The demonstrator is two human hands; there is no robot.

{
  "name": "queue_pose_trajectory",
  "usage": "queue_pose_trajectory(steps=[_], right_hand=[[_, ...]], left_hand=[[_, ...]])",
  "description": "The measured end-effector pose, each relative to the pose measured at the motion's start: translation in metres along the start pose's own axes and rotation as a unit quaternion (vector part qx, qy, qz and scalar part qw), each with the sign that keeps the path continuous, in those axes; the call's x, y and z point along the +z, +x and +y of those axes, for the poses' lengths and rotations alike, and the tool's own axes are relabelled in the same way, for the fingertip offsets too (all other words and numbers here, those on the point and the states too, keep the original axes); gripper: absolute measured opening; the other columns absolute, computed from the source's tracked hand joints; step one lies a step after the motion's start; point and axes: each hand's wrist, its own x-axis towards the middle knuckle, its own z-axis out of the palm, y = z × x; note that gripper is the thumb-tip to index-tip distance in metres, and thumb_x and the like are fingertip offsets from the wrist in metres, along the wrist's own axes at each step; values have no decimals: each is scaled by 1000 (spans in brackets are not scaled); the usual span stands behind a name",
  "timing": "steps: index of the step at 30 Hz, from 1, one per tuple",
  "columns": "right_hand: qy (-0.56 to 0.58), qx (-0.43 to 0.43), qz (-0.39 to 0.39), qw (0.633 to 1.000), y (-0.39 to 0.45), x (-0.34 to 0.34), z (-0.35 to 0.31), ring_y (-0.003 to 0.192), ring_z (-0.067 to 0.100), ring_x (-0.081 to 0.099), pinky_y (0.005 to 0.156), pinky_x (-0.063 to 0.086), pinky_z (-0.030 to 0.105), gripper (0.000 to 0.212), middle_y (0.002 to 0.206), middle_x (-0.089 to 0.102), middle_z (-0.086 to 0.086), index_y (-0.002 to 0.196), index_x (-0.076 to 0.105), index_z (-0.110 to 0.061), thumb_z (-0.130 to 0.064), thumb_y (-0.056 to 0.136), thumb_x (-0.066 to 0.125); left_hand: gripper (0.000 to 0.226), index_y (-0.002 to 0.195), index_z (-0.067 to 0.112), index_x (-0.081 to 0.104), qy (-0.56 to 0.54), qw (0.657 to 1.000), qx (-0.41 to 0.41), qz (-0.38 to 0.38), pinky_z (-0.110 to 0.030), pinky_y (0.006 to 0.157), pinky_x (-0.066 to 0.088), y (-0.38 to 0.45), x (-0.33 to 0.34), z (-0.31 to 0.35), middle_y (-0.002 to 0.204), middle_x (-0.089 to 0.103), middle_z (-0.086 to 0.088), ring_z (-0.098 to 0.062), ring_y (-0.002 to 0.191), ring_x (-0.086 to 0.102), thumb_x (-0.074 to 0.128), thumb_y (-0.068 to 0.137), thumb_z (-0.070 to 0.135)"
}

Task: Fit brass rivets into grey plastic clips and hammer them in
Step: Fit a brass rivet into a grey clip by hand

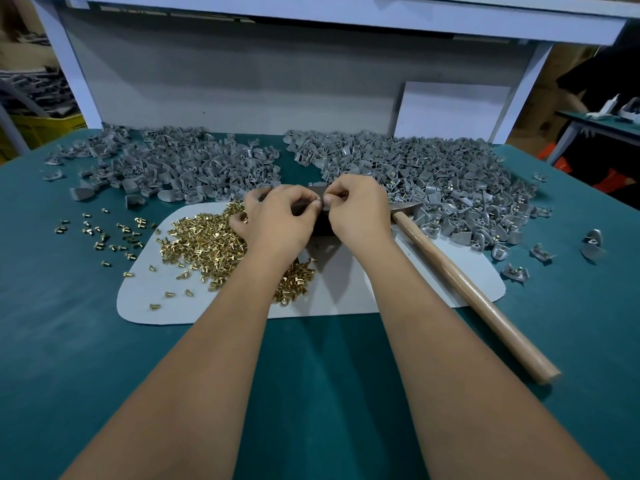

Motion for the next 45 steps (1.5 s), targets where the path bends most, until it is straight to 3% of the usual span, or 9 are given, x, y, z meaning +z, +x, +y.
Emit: queue_pose_trajectory(steps=[6,10,15,23,28,39,45], right_hand=[[11,-6,4,1000,0,2,2,76,18,58,66,44,27,18,76,63,-2,73,63,-18,-8,88,58],[89,-16,-20,996,0,-2,9,79,13,58,70,43,26,16,80,64,-5,82,68,-15,-9,91,56],[206,39,0,978,2,-7,13,90,13,62,80,48,29,22,89,69,-3,92,71,-17,-12,95,51],[132,1,-11,991,5,-2,12,78,4,59,71,46,24,11,79,66,-12,85,72,-21,-22,88,62],[55,-17,1,998,5,3,10,73,9,57,64,40,24,10,71,60,-13,75,67,-22,-23,85,68],[62,-19,25,998,1,7,9,68,13,52,63,41,28,12,65,55,-10,74,66,-14,-12,86,64],[63,-26,21,997,-1,5,9,65,10,49,56,34,25,15,66,55,-8,73,63,-15,-10,87,62]], left_hand=[[24,65,51,54,-16,1000,-2,0,-36,83,9,-2,-1,1,97,52,28,-14,129,26,63,87,48],[22,67,51,54,-18,1000,3,-14,-41,92,14,-3,-2,0,96,51,30,-13,130,24,61,89,48],[17,73,47,58,-42,999,-3,-23,-43,98,14,-1,-4,0,101,51,31,-12,129,23,61,90,46],[8,82,45,61,-19,1000,9,-16,-47,102,17,-2,-2,0,109,55,26,-16,129,26,61,90,45],[6,84,45,60,-2,1000,22,0,-45,97,16,-2,0,-1,119,60,21,-16,129,26,61,90,44],[6,83,45,63,3,1000,15,3,-43,92,15,-3,-2,0,107,60,23,-16,130,26,61,88,49],[5,84,44,64,-12,1000,19,-3,-53,102,19,-2,-2,-2,97,56,23,-18,129,28,62,88,48]])
